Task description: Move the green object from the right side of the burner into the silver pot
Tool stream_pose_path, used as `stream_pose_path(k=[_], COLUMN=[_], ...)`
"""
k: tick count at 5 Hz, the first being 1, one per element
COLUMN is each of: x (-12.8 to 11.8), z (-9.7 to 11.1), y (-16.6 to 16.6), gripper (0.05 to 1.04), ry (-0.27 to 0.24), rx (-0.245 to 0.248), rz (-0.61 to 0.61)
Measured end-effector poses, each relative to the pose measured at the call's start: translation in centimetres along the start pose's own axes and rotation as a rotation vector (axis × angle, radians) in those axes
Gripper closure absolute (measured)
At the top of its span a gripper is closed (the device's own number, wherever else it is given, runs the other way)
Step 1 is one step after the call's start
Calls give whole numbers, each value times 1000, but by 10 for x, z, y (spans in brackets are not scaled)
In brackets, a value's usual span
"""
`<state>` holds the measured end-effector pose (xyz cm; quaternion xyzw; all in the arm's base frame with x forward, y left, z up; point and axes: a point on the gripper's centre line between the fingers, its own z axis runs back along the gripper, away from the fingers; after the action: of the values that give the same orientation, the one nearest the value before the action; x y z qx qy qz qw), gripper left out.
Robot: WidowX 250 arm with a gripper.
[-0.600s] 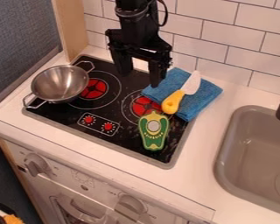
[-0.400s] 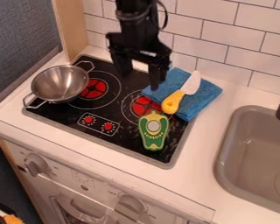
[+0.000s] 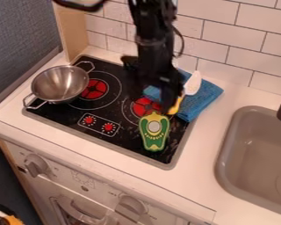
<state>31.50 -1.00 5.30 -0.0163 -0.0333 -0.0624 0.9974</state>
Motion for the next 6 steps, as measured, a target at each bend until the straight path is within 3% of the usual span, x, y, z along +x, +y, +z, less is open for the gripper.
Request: stream_pose_path(k=[1, 2, 3, 4, 6], x=[-4, -10, -17, -20, -18], z=[-17, -14, -16, -21, -29], y=[-11, -8, -4, 0, 6], gripper=[83, 83, 83, 83, 83], ry=[107, 169, 202, 257, 291], rx=[10, 61, 69, 118, 100], rz=[-24, -19, -5, 5, 42])
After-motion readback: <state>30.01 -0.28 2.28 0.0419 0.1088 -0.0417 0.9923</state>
